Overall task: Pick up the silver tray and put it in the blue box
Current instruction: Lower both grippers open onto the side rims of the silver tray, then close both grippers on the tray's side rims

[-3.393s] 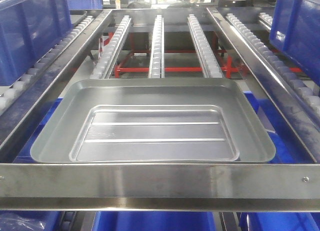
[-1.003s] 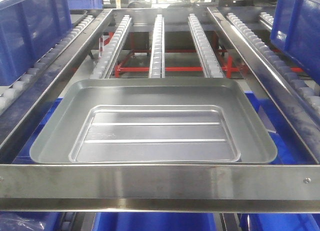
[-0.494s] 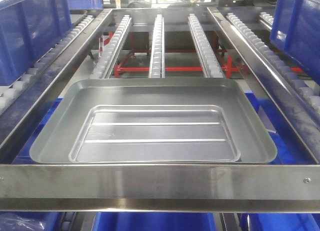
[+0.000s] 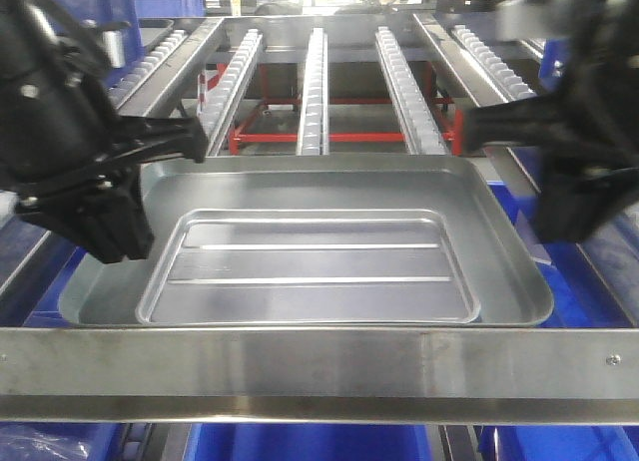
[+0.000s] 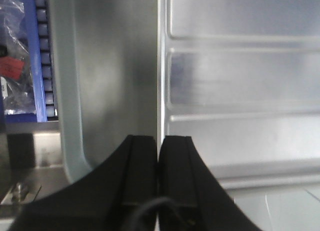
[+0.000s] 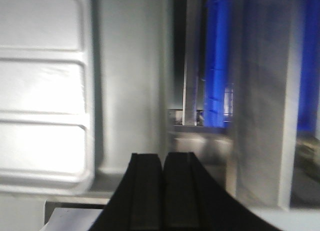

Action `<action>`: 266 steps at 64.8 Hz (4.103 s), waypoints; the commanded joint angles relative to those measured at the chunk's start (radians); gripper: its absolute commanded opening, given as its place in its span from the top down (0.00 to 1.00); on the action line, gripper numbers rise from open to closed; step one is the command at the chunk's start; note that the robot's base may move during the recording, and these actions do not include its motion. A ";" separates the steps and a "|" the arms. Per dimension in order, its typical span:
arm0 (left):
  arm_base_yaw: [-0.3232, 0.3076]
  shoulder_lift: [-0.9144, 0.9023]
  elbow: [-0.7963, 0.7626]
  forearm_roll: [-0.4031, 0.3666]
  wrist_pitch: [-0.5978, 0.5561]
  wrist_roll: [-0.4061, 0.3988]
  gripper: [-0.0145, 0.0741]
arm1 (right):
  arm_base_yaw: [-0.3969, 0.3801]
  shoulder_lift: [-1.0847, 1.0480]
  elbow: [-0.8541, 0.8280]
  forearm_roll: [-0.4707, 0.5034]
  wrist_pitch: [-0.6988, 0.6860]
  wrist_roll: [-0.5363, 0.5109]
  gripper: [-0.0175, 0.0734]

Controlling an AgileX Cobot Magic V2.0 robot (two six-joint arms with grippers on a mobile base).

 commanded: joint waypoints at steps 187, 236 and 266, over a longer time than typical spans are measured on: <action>-0.048 0.081 -0.172 0.117 0.022 -0.086 0.72 | 0.039 0.147 -0.168 0.073 -0.030 -0.059 0.39; -0.042 0.082 -0.174 0.143 0.012 -0.086 0.48 | 0.039 0.148 -0.168 0.073 -0.034 -0.059 0.39; -0.036 0.118 -0.174 0.131 0.035 -0.086 0.48 | 0.030 0.189 -0.168 0.073 -0.042 -0.056 0.39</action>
